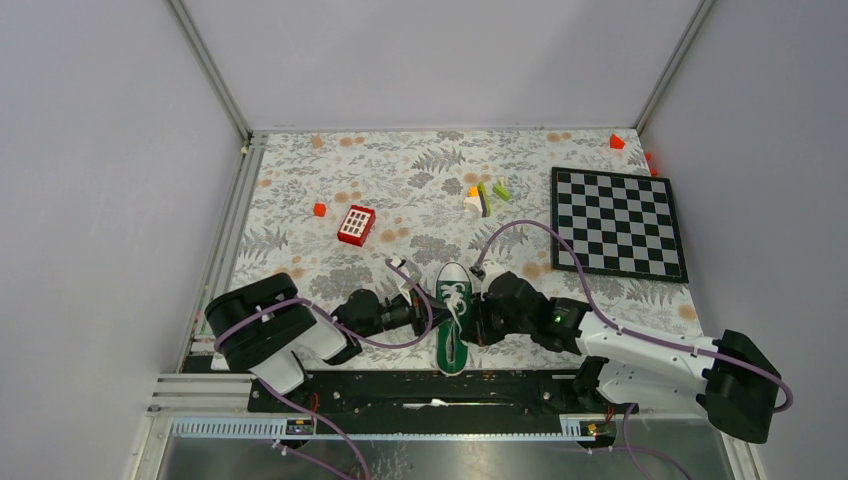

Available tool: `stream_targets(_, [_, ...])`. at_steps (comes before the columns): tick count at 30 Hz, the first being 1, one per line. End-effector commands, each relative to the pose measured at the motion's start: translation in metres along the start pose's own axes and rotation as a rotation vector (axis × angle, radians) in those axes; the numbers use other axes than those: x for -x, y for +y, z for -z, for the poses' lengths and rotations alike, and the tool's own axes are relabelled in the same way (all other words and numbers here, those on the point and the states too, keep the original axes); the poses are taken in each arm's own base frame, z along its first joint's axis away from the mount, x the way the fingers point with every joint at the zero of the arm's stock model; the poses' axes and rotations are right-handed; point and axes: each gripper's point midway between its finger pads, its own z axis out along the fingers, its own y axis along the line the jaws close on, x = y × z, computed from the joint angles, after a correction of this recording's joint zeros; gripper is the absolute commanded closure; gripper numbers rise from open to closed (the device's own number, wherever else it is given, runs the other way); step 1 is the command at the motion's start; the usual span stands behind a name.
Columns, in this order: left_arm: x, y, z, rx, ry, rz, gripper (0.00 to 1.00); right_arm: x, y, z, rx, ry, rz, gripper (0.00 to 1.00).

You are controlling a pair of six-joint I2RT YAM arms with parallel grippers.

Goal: Tie the shoes
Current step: Cross the shoelace with the shoelace.

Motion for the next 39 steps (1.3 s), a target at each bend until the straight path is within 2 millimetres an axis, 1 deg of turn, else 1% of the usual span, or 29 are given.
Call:
stream_targets(1, [0.024,-0.017,0.0,-0.063,-0.083,-0.037,1.0,0.0,-0.008,-0.002,-0.04,-0.007,0.026,1.0])
stream_targets(6, [0.023,-0.016,0.001,-0.058,-0.079,-0.036,1.0,-0.003,-0.016,0.0,-0.072,-0.011,0.024,1.0])
stream_targets(10, [0.02,-0.014,0.001,-0.054,-0.072,-0.035,1.0,-0.003,-0.023,0.006,-0.098,-0.029,0.024,1.0])
stream_targets(14, [0.018,-0.012,0.001,-0.047,-0.067,-0.036,1.0,-0.009,-0.03,0.009,-0.121,-0.02,0.021,1.0])
stream_targets(20, [0.019,-0.012,-0.001,-0.048,-0.07,-0.036,1.0,-0.015,-0.031,0.011,-0.114,-0.004,0.009,1.0])
stream_targets(28, [0.019,-0.012,-0.002,-0.05,-0.071,-0.034,1.0,-0.022,-0.03,0.007,-0.106,0.033,0.006,1.0])
stream_targets(35, [0.02,-0.013,-0.003,-0.057,-0.069,-0.035,1.0,-0.021,-0.024,0.004,-0.083,0.044,0.0,1.0])
stream_targets(37, [0.02,-0.013,-0.004,-0.057,-0.07,-0.032,1.0,-0.022,-0.026,0.002,-0.095,0.056,0.003,1.0])
stream_targets(39, [0.019,-0.013,-0.004,-0.057,-0.066,-0.031,1.0,-0.028,-0.033,0.0,-0.125,0.079,0.01,1.0])
